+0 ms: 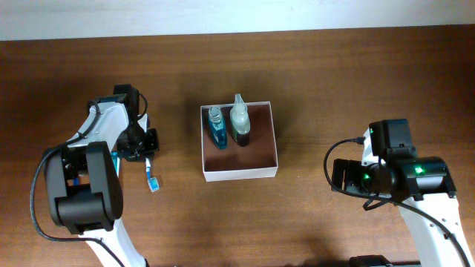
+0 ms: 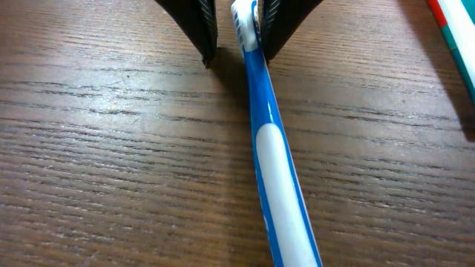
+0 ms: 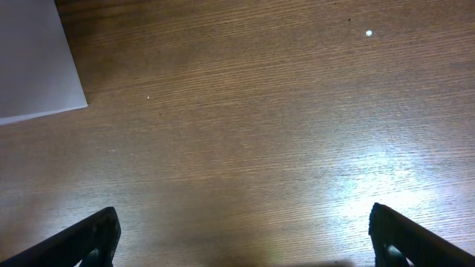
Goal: Pack container
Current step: 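Lower left gripper onto the blue-white toothbrush and grasp it, then carry toothbrush with left gripper and drop it into box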
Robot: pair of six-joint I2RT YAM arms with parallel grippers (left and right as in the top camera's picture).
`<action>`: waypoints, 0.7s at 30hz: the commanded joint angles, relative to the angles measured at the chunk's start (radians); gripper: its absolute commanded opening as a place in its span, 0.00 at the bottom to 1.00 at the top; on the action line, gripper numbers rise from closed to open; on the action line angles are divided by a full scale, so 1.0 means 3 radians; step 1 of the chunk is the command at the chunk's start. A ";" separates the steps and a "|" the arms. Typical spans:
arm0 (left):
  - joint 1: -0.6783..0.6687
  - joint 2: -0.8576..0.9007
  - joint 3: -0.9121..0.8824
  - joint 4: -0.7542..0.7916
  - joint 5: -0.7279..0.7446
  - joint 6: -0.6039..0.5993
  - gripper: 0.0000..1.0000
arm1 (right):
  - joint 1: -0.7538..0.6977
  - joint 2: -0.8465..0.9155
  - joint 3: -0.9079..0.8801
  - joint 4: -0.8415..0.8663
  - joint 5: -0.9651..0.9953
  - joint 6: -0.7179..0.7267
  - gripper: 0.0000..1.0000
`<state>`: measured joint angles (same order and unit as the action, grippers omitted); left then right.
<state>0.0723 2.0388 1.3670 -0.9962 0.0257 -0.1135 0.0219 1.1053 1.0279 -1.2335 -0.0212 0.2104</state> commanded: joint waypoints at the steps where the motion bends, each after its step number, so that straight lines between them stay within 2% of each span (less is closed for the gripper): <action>1: -0.0014 0.0036 -0.0042 0.0062 -0.0011 0.0004 0.21 | -0.0013 0.0005 -0.0004 -0.0019 -0.0017 0.0009 0.99; 8: -0.0014 0.0036 -0.0151 0.0151 -0.0011 0.0005 0.21 | -0.0013 0.0005 -0.0004 -0.0024 -0.0017 0.0009 0.99; 12: -0.0014 0.0036 -0.0151 0.0128 -0.0013 0.0005 0.13 | -0.0013 0.0005 -0.0004 -0.0024 -0.0017 0.0009 0.99; 16: -0.0014 0.0036 -0.0150 0.0123 -0.0023 0.0005 0.01 | -0.0013 0.0005 -0.0004 -0.0023 -0.0015 0.0009 0.99; 21: -0.0014 0.0034 -0.0140 0.0108 -0.0023 0.0005 0.00 | -0.0013 0.0005 -0.0004 -0.0022 -0.0015 0.0009 0.99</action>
<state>0.0723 2.0338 1.3521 -0.9638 0.0113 -0.1165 0.0219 1.1053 1.0279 -1.2400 -0.0212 0.2096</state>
